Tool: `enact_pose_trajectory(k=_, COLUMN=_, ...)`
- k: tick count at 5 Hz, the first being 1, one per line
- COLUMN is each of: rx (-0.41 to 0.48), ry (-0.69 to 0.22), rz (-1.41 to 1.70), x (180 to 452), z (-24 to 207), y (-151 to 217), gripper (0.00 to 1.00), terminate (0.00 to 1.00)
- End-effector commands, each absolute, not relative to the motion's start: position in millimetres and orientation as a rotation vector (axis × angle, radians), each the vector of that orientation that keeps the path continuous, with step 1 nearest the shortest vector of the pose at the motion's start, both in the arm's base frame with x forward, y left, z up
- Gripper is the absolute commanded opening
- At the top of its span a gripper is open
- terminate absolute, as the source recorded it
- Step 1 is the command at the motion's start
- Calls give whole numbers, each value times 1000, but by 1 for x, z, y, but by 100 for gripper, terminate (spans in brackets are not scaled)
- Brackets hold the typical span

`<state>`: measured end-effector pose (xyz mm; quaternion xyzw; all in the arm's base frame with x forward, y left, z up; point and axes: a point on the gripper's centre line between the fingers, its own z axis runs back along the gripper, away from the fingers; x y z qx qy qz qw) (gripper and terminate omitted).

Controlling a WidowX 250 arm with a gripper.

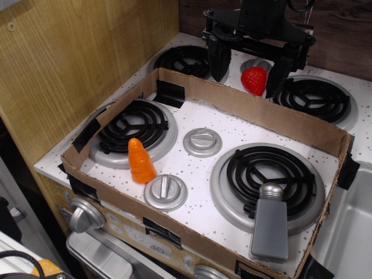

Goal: Right pepper shaker

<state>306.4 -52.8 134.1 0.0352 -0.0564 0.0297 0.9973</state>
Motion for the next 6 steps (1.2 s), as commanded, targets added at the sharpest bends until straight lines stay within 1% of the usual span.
enact_pose_trajectory(k=1, rx=70, ry=-113, rz=59, x=306, z=134, y=-53, gripper=100, terminate=0)
enact_pose_trajectory(k=2, rx=139, ry=-138, rz=184, x=293, z=132, y=-67, gripper=100, terminate=0)
enact_pose_trajectory(k=4, rx=134, ry=-149, rz=340, x=268, z=112, y=-100, gripper=100, terminate=0)
enact_pose_trajectory(k=5, rx=129, ry=-182, rz=382, x=260, z=101, y=-111, gripper=100, terminate=0)
enact_pose_trajectory(k=6, rx=100, ry=-207, rz=425, x=252, z=85, y=-118, gripper=100, terminate=0)
